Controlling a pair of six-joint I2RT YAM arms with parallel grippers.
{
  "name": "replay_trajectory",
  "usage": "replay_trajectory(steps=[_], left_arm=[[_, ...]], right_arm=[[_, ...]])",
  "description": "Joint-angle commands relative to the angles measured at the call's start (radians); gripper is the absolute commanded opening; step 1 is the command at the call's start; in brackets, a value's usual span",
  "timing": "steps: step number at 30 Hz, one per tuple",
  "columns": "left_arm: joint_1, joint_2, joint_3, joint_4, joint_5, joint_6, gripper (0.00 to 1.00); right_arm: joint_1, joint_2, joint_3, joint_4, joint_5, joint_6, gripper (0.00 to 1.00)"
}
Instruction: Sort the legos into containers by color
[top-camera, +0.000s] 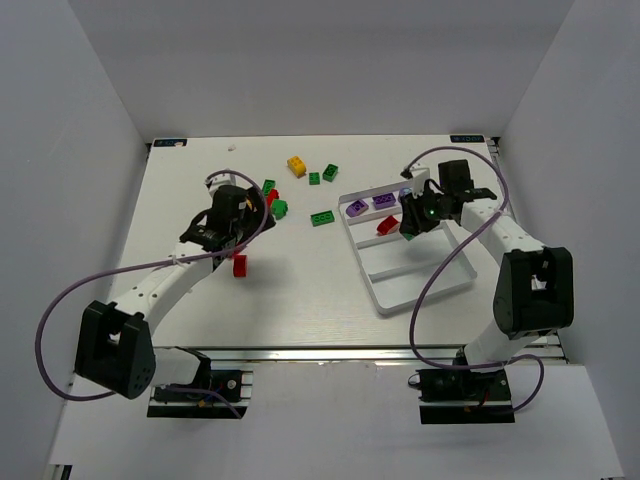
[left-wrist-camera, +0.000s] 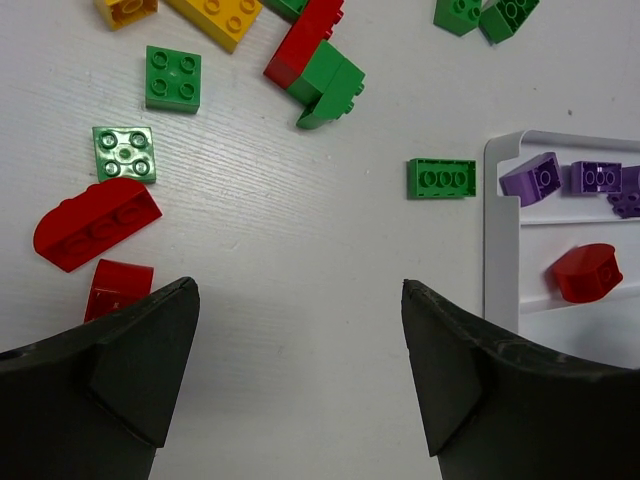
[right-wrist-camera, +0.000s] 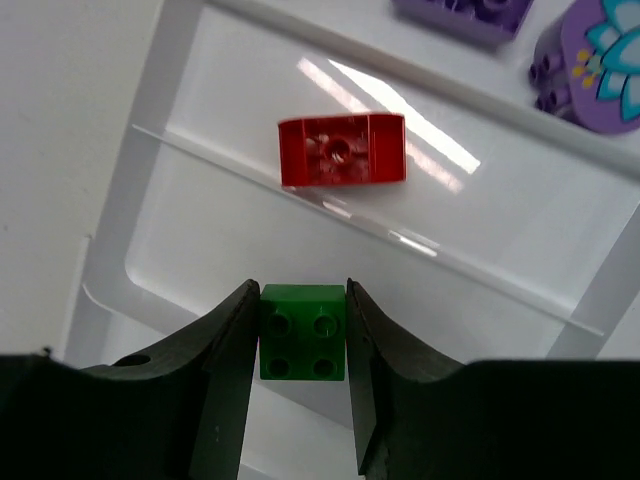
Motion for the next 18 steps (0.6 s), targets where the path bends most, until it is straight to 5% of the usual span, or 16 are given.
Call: replay_trajectory(steps=[1,9,18], left_arm=[[0.028,0.010,0.042,0.009,0.043,0.028,0.91],[0.066,0.119,0.169,-0.026,0.076,0.100,0.91],[0.077,0.289,0.329,-0.062,0.088,0.192,0.91]], right_arm=[[-0.013,-0.032,-0.033,-0.013,0.041,-0.027,0.09],[-0.019,0.014,-0.099,0.027,0.139,-0.020,0.25],[-0.025,0.047,-0.066,0.021,0.135,-0.042,0.72]])
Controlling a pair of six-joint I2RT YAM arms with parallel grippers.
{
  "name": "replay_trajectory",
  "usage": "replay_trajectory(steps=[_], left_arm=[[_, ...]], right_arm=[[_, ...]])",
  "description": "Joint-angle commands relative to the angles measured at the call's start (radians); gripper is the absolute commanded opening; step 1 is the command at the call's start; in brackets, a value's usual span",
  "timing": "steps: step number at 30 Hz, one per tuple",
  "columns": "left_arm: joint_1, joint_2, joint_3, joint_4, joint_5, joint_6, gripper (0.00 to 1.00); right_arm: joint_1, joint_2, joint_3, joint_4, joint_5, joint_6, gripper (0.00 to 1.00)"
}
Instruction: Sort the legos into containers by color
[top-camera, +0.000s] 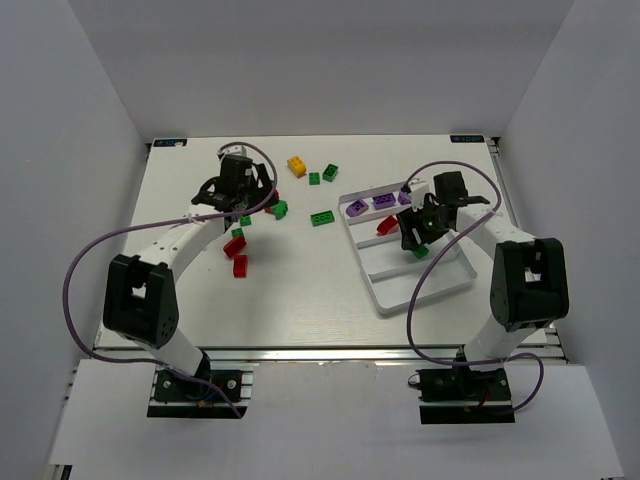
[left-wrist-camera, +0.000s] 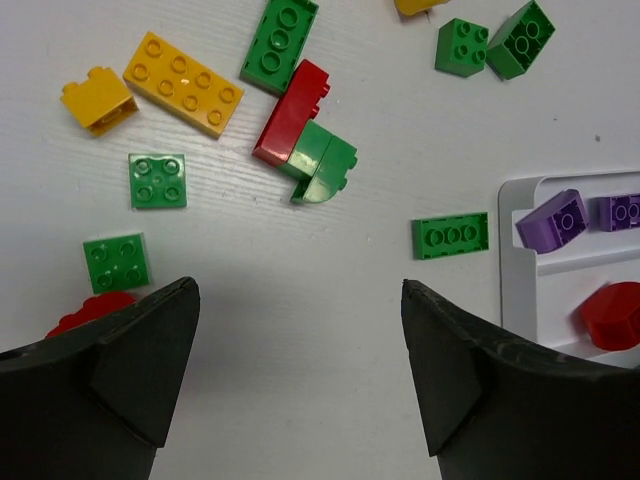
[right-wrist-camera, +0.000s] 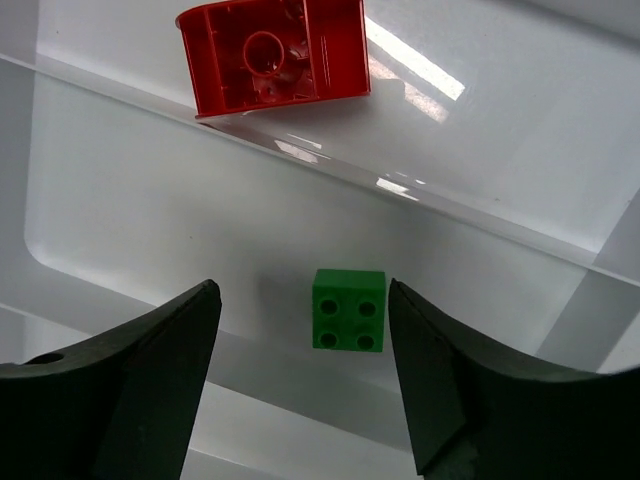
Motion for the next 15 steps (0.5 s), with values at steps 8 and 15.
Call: replay_trajectory(steps=[8,15], left_arm=[[0.007,0.207,0.247,-0.079,0.052,0.184,0.85],[0.007,0.369,0.391,-0.120,0.083,0.261,0.77]], right_arm=[[-0.040,-0.124,0.070,-0.026,-0.244,-0.178,0.76],[-0.044,-0.172,0.055,0.014,-0.405,-0.198,0.67]])
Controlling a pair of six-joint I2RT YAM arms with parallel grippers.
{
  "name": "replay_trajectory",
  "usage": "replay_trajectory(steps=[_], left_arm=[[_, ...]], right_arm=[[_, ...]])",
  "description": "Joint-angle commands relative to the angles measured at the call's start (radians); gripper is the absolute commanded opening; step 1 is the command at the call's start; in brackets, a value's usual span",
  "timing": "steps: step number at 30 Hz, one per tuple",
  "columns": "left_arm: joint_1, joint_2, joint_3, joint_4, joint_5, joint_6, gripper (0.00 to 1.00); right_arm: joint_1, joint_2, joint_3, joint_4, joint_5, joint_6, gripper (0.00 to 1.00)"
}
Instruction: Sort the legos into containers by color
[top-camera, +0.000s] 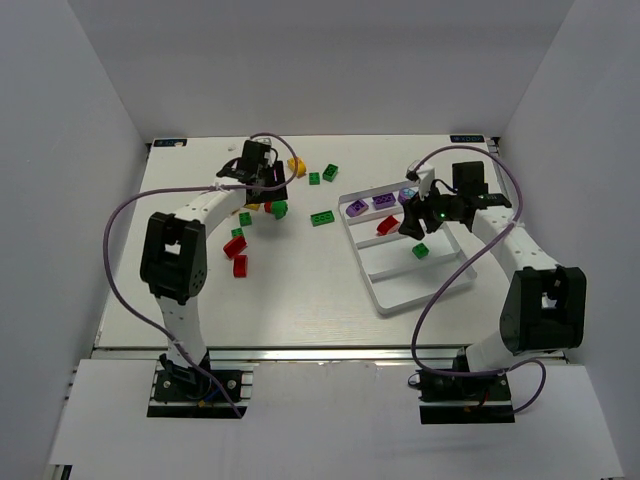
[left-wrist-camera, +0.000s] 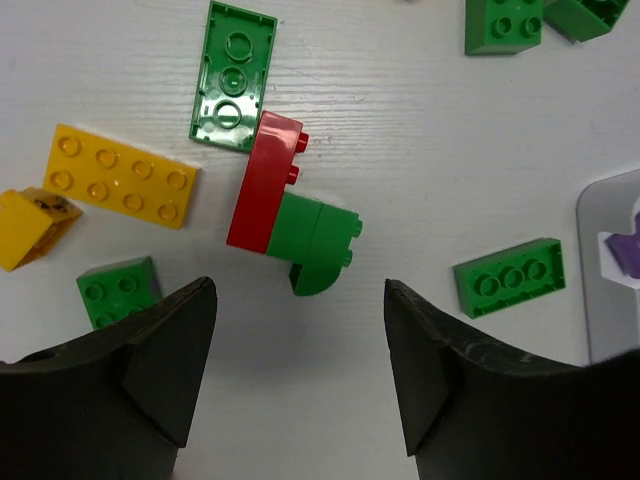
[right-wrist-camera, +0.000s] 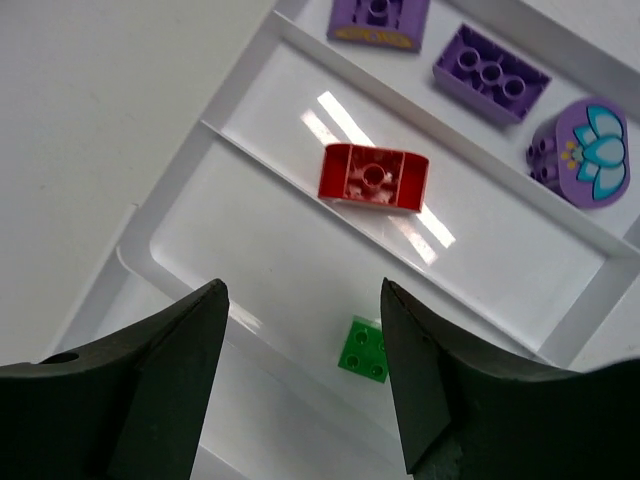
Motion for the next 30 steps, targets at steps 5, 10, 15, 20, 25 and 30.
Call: replay_trajectory(steps=[5,10,15,20,25,30], left_arm=[[0.005,0.105,0.167,-0.048,-0.013,0.136,0.72],[0.005,0.190,0.282,-0.075,-0.036,0.159,0.68],[0.003,0.250,0.310,-0.080,-0.035,0.164,0.66],[0.002,0.273,0.305,-0.075,-0.061,0.182,0.65],[0.002,0.288,0.302,-0.077,-0.053,0.190,0.61],[0.000,0.297,0.288,-0.068,-0.049,0.192,0.57]], right_arm=[[-0.003,-0.004,0.041,0.039,-0.159,-0.010,0.67],[-0.004,0.016,0.065,0.046,-0.184,0.021,0.67],[-0.003,0.022,0.068,0.068,-0.193,0.050,0.67],[-0.004,0.027,0.068,0.073,-0.199,0.061,0.67],[-0.003,0.038,0.067,0.073,-0.224,0.076,0.67],[-0.003,0.042,0.071,0.077,-0.236,0.097,0.67]])
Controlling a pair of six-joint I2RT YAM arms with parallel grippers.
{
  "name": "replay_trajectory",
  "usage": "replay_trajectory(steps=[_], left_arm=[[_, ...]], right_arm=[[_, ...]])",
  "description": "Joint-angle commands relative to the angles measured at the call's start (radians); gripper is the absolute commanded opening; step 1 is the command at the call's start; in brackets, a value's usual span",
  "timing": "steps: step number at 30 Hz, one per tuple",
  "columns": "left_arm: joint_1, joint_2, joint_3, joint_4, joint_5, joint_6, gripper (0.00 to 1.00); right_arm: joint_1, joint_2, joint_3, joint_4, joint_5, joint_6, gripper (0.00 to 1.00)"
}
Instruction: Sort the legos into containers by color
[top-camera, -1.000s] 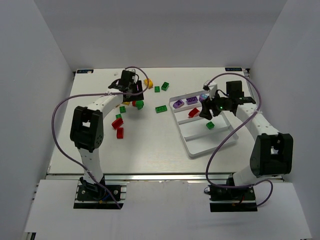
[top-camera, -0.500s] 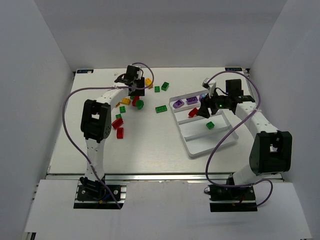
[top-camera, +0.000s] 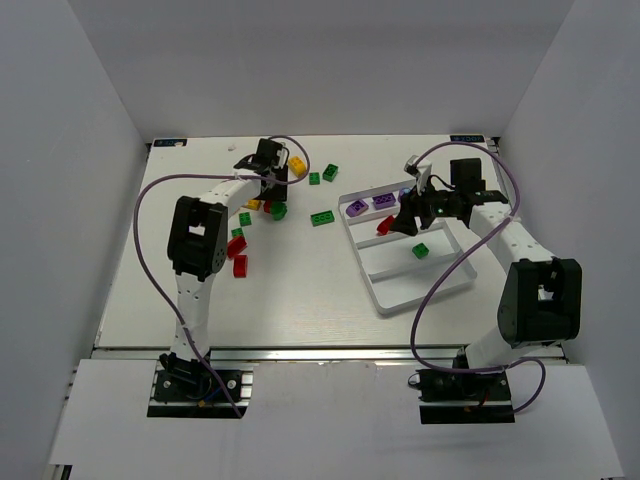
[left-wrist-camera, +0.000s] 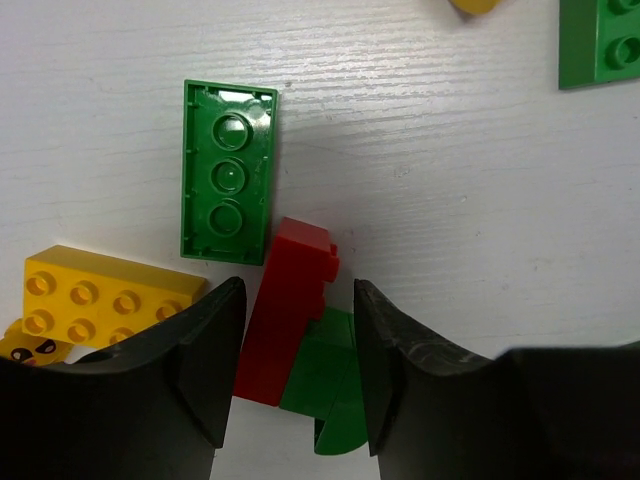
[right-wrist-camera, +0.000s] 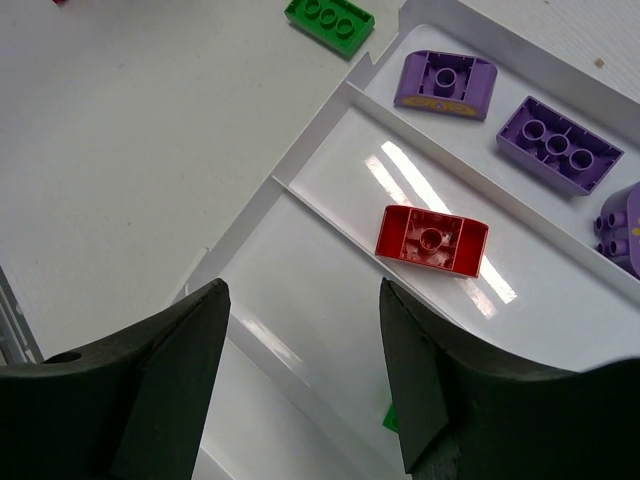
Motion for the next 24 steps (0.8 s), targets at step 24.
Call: replay_trajectory(steps=[24], left_arm=[[-0.010,-0.385,-0.346,0.246,0.222,-0.261,0.20]], right_arm=[[0.174,0.064,0.094,-0.017,-0.121,0.234,0.61]])
